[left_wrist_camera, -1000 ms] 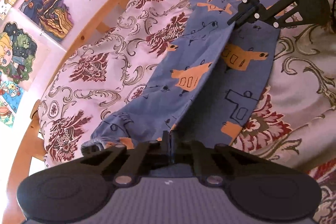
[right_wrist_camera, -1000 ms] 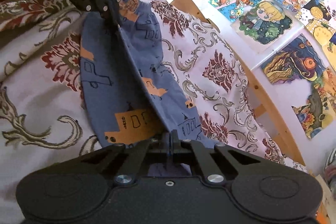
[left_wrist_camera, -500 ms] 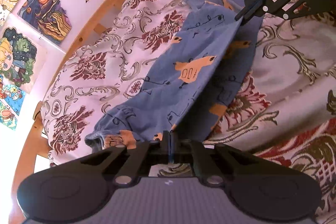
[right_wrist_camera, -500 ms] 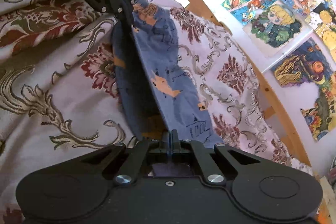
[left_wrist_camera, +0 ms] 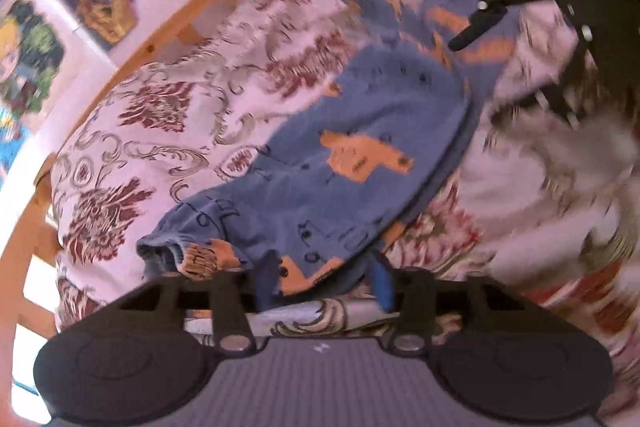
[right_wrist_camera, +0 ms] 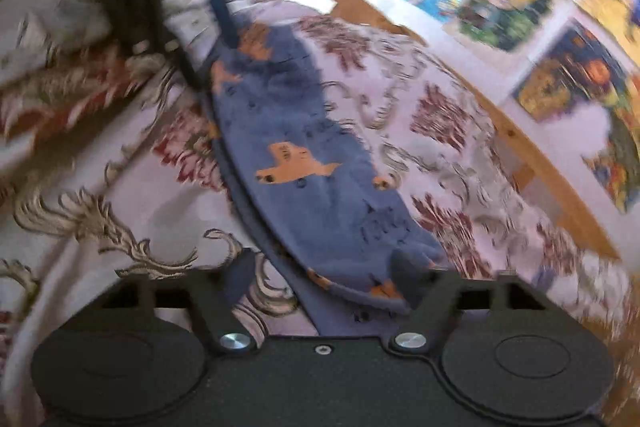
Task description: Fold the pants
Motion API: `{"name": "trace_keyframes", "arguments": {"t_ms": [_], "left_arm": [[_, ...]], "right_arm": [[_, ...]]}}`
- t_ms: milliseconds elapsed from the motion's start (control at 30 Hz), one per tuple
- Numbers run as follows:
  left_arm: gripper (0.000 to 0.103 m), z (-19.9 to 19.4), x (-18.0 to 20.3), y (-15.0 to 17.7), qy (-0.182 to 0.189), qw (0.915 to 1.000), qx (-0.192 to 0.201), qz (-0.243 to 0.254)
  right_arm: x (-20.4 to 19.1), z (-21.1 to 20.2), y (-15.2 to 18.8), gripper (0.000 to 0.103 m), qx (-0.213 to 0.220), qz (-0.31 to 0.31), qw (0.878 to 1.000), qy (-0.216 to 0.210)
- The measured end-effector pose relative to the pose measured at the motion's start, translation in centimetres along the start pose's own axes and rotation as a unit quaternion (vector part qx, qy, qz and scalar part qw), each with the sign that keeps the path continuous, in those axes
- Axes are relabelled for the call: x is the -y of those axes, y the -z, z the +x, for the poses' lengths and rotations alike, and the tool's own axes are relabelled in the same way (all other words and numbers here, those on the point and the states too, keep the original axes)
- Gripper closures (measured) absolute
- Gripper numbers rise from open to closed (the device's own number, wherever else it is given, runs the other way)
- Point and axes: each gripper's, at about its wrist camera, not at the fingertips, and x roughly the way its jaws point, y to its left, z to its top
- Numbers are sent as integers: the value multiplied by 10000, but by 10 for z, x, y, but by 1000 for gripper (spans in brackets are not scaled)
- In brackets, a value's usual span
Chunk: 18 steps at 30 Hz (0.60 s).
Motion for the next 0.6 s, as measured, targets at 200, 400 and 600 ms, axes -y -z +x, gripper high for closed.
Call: {"name": "trace_keyframes", "arguments": {"t_ms": [200,400,600], "left_arm": [[2,-13,13,-25,172,9909,564,-1213],[0,13,45,-69,580,9729,901,-2048],[0,45,78,-105,961,9650,1092,-2184]], "right_arm": [[37,-28,17,1,-176,1192,9921,353],[103,-33,41,1,-469,1903,9784,662],[206,6,54,1,-946,3029,9479,-285]]}}
